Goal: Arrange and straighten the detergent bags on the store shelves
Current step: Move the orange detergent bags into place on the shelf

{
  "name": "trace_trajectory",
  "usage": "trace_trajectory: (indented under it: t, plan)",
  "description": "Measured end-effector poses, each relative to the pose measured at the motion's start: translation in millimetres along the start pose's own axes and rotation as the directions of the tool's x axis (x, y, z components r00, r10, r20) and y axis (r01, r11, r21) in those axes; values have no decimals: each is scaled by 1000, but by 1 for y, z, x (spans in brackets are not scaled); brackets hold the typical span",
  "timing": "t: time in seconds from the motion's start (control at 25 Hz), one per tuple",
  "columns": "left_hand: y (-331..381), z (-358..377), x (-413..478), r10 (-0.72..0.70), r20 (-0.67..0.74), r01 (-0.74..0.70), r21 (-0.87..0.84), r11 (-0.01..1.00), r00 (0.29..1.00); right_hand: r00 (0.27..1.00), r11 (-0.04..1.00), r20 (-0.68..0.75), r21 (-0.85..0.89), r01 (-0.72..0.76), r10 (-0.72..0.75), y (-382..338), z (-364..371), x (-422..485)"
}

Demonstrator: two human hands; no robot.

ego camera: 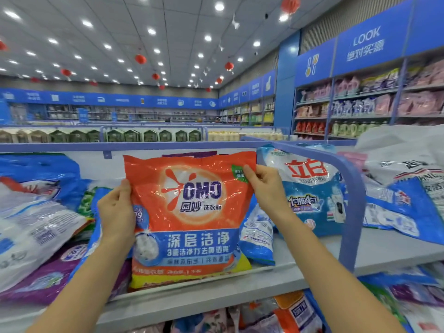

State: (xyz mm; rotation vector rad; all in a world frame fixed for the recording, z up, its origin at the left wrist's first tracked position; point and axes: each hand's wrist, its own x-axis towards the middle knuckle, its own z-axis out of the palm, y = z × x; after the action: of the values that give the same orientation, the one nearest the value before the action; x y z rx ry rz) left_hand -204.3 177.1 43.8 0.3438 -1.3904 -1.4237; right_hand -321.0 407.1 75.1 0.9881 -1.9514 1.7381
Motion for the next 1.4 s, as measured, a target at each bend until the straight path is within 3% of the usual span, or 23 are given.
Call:
trace_trajectory:
  t: [0.12, 0.2, 0.32, 0.4, 0.48, 0.68, 0.8, 0.88, 0.96, 1.0, 1.08, 1.24, 1.4]
  plan:
    - [3, 2, 0, -60, 66, 61, -20, 998, 996, 976, 965, 64, 146, -218, 210, 12, -3, -10]
    - [7, -1, -1, -115, 89, 121, -62, 991, 989, 901, 875, 225, 239, -421, 372, 19, -1, -27]
    - [-6, -16, -8, -195, 268, 219, -64, 974, 944, 793, 795, 407, 219, -566, 453, 25, 11, -54]
    - [-20, -28, -13, -227, 417, 219, 67, 973, 880, 813, 796, 326, 223, -562, 483, 24, 25, -61]
    - [-26, -35, -20, -238, 486, 161, 196, 967, 841, 850, 817, 136, 236, -527, 509, 21, 39, -58]
    - [-19, -18, -47, -117, 291, 30, 286, 958, 950, 893, 897, -159, 214, -386, 422, 21, 59, -56]
    - [-21, -15, -49, -67, 216, 16, 227, 974, 974, 866, 902, -270, 229, -366, 420, 23, 65, -54]
    - [-20, -14, -50, -56, 181, 23, 182, 983, 982, 840, 829, -173, 351, -435, 514, 24, 60, -52]
    - [-22, -13, -52, -50, 149, 31, 125, 992, 988, 833, 715, 147, 449, -536, 533, 27, 47, -55]
    - [-21, -13, -53, -52, 139, 39, 93, 995, 989, 819, 709, 292, 412, -573, 493, 28, 38, -59]
    - [-18, -10, -55, -41, 110, 35, 56, 998, 993, 787, 768, 437, 276, -579, 436, 34, 28, -66]
    - [10, -2, -56, -9, 29, 9, -6, 1000, 1000, 845, 856, 439, 261, -446, 306, 26, 15, -63]
    - [51, -8, -56, 12, -61, -16, -71, 997, 998, 902, 950, 423, 236, -204, 88, -11, 11, -62]
